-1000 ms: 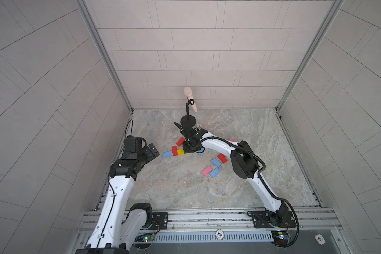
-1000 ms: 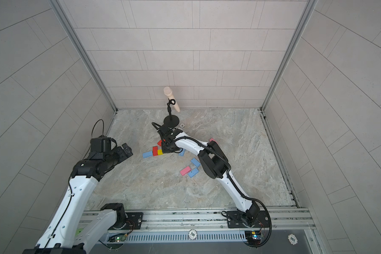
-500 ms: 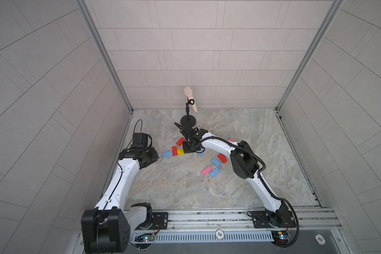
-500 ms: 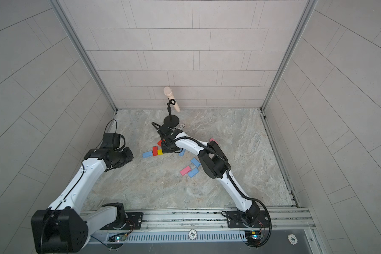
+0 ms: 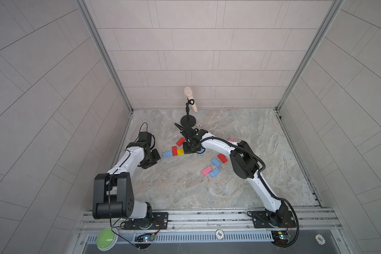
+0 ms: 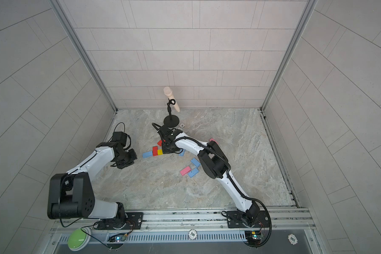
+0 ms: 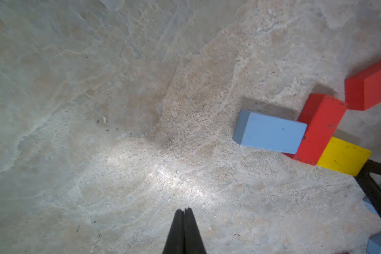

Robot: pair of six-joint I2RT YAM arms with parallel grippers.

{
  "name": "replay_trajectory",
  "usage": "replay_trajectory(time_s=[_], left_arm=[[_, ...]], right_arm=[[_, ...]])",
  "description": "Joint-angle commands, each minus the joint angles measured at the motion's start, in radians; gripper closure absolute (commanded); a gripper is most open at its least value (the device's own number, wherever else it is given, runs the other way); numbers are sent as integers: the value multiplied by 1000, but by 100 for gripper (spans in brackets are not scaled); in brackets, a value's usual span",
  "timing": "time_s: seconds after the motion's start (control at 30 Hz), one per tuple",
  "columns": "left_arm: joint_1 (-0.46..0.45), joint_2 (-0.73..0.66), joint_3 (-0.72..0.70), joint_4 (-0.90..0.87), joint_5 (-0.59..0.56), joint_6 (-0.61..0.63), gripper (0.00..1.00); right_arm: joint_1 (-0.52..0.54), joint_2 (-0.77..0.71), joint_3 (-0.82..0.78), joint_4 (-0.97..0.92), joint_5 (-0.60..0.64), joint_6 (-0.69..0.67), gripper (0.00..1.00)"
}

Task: Assemble the letter t with building blocks
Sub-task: Adjust the building block at the center of the board.

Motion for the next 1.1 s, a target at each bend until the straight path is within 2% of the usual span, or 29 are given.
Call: replay_trajectory(time_s=[0.0,0.4,1.07], left_arm=[[5,52,46,41,6,17,100],[5,208,121,87,25,25,100],[2,315,176,127,72,15,100]], right_arm=[[7,-15,-14,-8,17,15,96],[5,-16,-20,-9,25,15,96],[5,-11,-14,-7,23,18,96]])
